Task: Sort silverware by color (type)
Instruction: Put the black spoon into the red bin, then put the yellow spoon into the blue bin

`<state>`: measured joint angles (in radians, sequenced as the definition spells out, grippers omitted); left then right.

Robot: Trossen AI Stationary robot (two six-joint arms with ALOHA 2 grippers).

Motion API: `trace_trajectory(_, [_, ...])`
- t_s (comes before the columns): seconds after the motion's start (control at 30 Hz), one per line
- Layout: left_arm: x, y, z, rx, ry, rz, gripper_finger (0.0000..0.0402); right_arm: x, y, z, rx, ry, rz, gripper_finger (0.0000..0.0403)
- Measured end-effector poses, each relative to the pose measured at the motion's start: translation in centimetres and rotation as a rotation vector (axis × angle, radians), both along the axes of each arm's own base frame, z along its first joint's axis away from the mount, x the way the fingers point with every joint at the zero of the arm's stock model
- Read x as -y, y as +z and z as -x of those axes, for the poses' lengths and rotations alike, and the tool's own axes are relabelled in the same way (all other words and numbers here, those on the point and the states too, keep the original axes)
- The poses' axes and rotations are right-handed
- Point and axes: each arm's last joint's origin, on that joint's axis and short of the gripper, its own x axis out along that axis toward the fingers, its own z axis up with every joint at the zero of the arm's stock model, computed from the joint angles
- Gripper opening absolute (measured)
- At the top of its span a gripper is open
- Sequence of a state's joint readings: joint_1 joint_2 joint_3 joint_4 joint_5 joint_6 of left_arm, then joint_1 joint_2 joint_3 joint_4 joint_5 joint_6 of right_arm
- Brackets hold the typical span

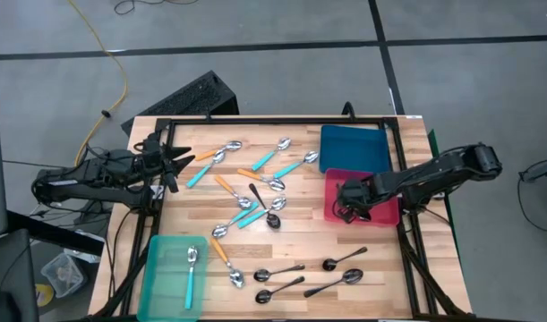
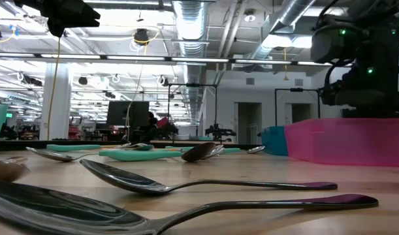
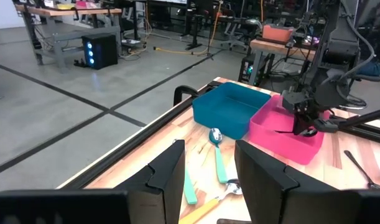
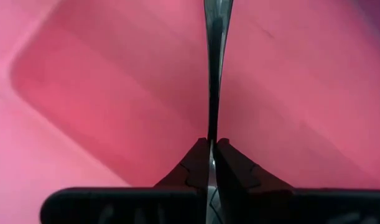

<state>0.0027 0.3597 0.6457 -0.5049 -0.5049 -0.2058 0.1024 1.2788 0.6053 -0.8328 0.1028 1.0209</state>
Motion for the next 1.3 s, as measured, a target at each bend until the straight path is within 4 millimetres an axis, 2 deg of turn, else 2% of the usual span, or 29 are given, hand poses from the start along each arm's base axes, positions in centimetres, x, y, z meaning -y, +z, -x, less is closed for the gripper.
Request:
trace_trajectory(0.3, [0.0, 0.0, 0.0, 0.0, 0.0, 0.0, 0.0124, -0.1, -1.1, -0.4, -0.062, 0.005, -0.002, 0.0052])
trace_trajectory(0.83, [0.0, 0.0, 0.0, 0.0, 0.001, 0.0, 0.0124, -0.1, -0.7, -0.3, -0.042, 0.01, -0.018, 0.0119])
trace_trajectory(1.07, [0.0, 0.0, 0.0, 0.001, 0.0, 0.0, 0.0124, -0.1, 1.1, 0.0, 0.044, 0.002, -0.027, 0.0127])
trace_trajectory(1.3, [0.0, 0.0, 0.0, 0.002, 0.008, -0.002, 0.0124, -0.1, 5.4, -0.7, 0.198, 0.009, -0.041, 0.0127])
